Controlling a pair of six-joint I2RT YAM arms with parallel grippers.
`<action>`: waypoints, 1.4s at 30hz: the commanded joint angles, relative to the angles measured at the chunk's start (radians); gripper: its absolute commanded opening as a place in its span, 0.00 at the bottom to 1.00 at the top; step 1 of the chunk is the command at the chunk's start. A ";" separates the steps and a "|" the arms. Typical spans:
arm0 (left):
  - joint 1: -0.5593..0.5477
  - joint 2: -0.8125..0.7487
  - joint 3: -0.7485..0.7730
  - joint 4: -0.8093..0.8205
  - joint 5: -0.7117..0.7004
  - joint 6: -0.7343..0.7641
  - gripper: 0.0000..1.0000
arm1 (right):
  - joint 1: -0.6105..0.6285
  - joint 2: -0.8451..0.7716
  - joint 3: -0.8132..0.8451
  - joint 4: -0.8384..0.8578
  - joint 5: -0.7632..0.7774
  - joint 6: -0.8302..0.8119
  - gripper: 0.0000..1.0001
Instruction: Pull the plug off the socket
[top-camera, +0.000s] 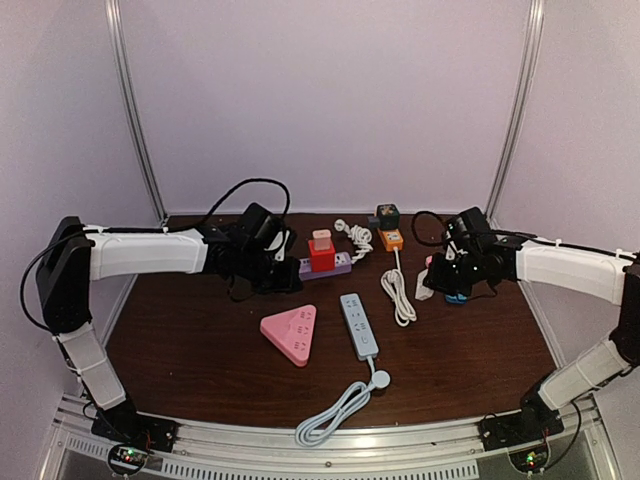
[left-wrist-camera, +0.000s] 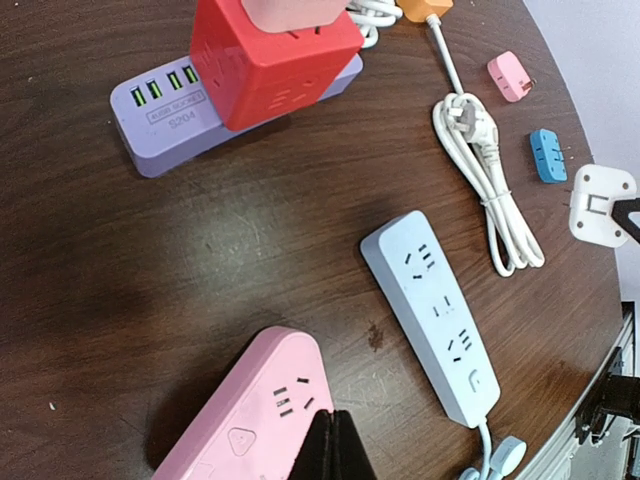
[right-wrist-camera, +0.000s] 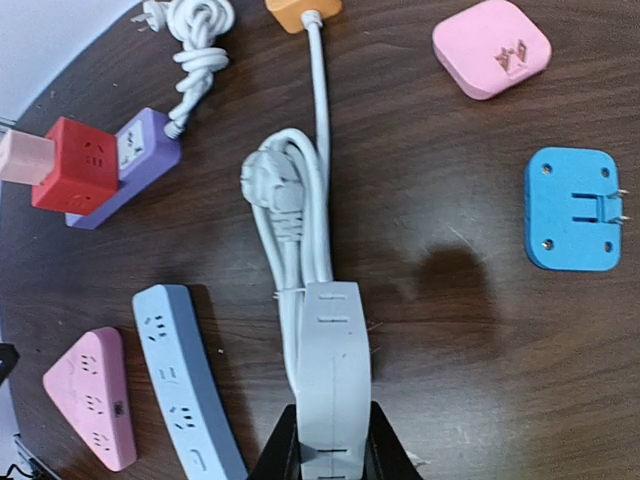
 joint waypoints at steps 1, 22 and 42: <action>0.005 -0.040 0.012 -0.008 -0.024 0.024 0.00 | -0.007 -0.002 0.052 -0.199 0.174 -0.103 0.03; 0.006 -0.056 0.001 -0.017 -0.060 0.025 0.00 | 0.010 0.165 0.127 -0.374 0.342 -0.209 0.11; 0.009 -0.077 -0.013 -0.020 -0.065 0.033 0.00 | 0.072 0.245 0.174 -0.386 0.363 -0.190 0.40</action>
